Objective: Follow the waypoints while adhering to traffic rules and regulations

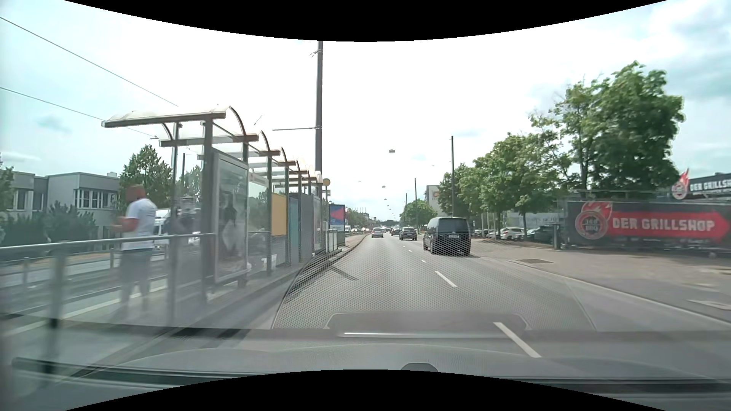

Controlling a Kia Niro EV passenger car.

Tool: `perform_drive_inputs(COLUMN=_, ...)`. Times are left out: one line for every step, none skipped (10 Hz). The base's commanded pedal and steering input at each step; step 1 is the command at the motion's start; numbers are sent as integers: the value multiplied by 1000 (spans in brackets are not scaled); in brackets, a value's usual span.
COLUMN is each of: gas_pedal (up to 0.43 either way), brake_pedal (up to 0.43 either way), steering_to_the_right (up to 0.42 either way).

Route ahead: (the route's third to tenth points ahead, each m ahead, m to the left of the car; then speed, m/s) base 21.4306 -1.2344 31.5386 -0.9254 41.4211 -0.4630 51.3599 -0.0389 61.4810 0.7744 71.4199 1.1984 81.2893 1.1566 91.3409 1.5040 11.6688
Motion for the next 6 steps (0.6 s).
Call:
perform_drive_inputs(gas_pedal=28, brake_pedal=0, steering_to_the_right=-12)
perform_drive_inputs(gas_pedal=28, brake_pedal=0, steering_to_the_right=-12)
perform_drive_inputs(gas_pedal=28, brake_pedal=0, steering_to_the_right=-12)
perform_drive_inputs(gas_pedal=39, brake_pedal=0, steering_to_the_right=-12)
perform_drive_inputs(gas_pedal=39, brake_pedal=0, steering_to_the_right=-12)
perform_drive_inputs(gas_pedal=39, brake_pedal=0, steering_to_the_right=-11)
